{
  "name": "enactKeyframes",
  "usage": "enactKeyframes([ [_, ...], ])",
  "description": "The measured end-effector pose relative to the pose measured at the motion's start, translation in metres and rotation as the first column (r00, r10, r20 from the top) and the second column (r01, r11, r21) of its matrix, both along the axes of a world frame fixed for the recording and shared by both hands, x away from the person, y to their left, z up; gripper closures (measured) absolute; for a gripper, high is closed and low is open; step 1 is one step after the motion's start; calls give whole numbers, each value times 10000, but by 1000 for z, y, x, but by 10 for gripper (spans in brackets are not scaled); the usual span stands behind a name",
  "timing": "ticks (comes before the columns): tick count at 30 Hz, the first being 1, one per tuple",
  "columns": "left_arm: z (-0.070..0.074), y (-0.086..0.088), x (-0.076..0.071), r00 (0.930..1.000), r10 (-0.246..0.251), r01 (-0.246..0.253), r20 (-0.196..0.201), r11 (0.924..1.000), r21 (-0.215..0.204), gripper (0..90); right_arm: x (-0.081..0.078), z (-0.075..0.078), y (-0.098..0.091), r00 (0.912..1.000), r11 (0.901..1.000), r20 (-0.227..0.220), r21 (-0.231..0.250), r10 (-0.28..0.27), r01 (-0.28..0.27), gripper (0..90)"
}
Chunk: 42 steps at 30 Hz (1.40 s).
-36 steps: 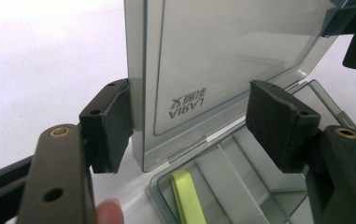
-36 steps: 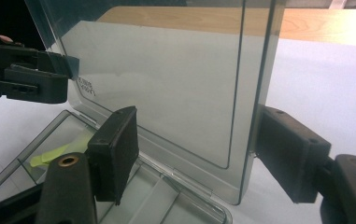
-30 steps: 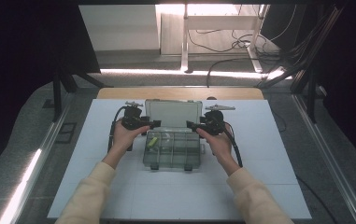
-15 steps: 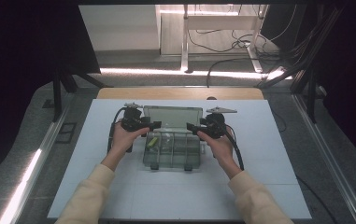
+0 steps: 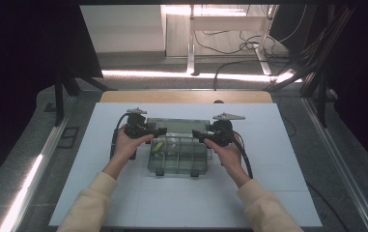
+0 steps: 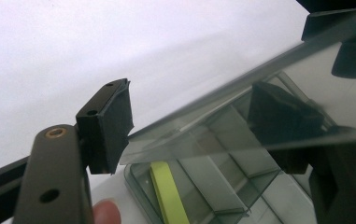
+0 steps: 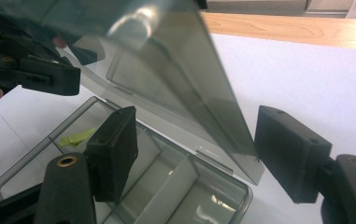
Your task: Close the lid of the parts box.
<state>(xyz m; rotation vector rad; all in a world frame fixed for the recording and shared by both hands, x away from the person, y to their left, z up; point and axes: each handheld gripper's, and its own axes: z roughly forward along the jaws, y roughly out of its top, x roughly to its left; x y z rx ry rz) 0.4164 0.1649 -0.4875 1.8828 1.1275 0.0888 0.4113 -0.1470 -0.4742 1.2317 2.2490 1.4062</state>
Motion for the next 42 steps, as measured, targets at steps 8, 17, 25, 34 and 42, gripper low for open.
enactKeyframes([
  [8, 0, 0, -2, 9999, -105, 105, 89, 9999, 13, 311, -2, 0, 0, 9999, 9999, 20, -90, 117, -117, 293],
  [17, -1, 2, -4, 9999, -117, 118, 88, 9999, -31, 305, -6, 3, -1, 9996, 9997, 158, -121, 212, -210, 288],
  [25, -1, 5, -6, 9998, -125, 126, 123, 9999, -76, 292, -9, 7, 0, 9988, 9993, 346, -156, 346, -340, 286],
  [34, 1, 7, -11, 9995, -189, 191, 243, 9998, -54, 260, -10, 6, 0, 9987, 9990, 309, -174, 409, -403, 287],
  [42, 4, 22, -22, 9995, -277, 275, 148, 9995, 123, 196, -10, 5, 0, 9989, 9990, 247, -194, 409, -404, 286],
])
